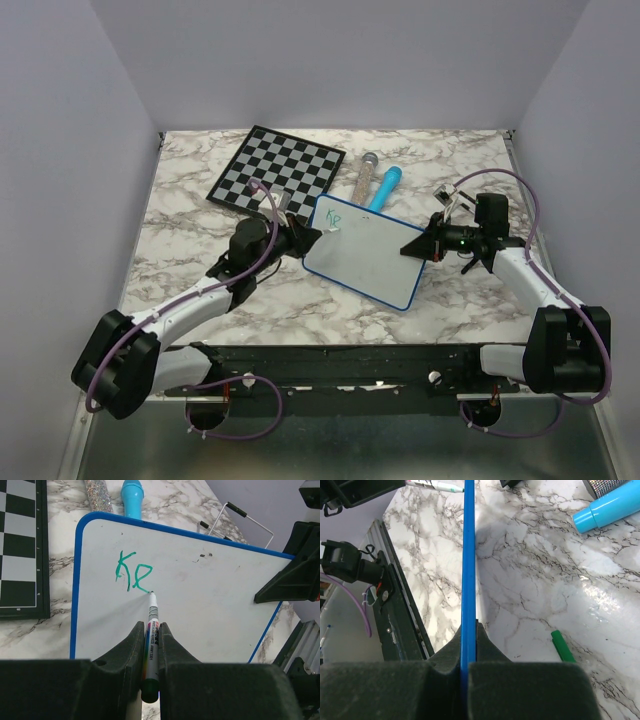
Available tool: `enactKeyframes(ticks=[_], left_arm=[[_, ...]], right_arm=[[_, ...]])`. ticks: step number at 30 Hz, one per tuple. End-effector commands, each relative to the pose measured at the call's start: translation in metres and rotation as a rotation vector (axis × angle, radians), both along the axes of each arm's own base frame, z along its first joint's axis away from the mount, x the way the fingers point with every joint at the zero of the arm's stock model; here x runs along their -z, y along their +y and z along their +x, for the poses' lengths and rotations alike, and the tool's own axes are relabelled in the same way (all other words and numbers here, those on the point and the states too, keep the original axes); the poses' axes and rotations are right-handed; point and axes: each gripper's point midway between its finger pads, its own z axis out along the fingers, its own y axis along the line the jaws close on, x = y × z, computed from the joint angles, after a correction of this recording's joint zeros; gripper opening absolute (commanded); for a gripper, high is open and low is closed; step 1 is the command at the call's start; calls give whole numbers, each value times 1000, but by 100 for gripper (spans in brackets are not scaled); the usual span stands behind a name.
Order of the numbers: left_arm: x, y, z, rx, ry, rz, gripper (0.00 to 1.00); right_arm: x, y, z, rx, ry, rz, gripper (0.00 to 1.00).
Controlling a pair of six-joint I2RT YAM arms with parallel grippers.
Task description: Write a sentence on the whiteboard
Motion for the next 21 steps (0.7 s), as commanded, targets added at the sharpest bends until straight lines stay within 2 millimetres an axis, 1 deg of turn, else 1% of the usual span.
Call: enactKeyframes(ticks=[1, 2, 10, 15, 21], left_arm=[[-16, -6, 8, 7, -35, -22, 0], [-14, -7, 8, 8, -30, -19, 0], [-19, -11, 11, 15, -37, -36, 0], [-17, -12, 13, 18, -32, -32, 0], [-16, -20, 10, 55, -21, -42, 0]], right_arm=[[-9, 2, 4, -19, -55, -7, 1], [-9, 1, 4, -18, -57, -7, 1], [-10, 1, 4, -18, -60, -7, 1], [-10, 1, 4, -18, -60, -7, 1], [-10, 1, 4, -18, -60, -7, 1]])
